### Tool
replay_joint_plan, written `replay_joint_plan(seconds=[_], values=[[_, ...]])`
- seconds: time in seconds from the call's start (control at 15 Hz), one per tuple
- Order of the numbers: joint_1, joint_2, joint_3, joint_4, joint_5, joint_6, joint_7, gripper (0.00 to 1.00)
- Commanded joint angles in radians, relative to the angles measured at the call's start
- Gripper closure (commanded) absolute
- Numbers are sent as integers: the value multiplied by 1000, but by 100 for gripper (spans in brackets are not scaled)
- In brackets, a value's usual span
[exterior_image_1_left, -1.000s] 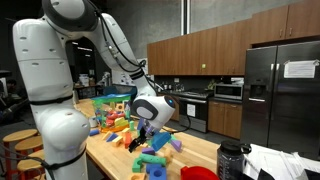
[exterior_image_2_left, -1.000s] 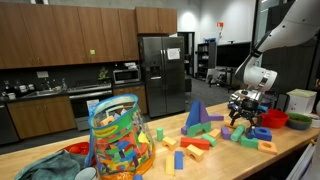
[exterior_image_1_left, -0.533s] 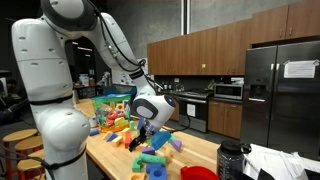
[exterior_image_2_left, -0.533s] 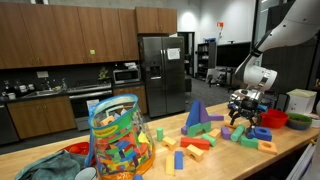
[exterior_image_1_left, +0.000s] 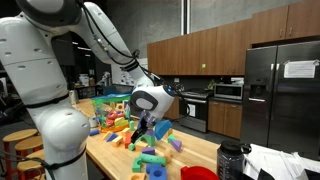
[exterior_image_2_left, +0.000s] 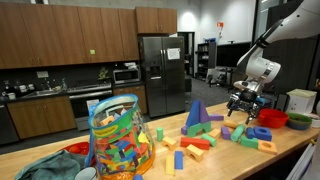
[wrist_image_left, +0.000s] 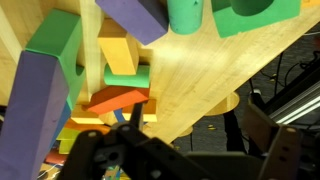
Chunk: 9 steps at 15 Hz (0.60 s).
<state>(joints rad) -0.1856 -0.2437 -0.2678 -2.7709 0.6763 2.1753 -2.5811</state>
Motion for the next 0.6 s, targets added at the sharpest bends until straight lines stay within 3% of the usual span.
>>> replay_joint_plan(seconds=[0.0,0.53], values=[[-10,-89,-14,-15,-34,-35,3,0],[-8,-169,-39,-8,-58,-93,2,0]])
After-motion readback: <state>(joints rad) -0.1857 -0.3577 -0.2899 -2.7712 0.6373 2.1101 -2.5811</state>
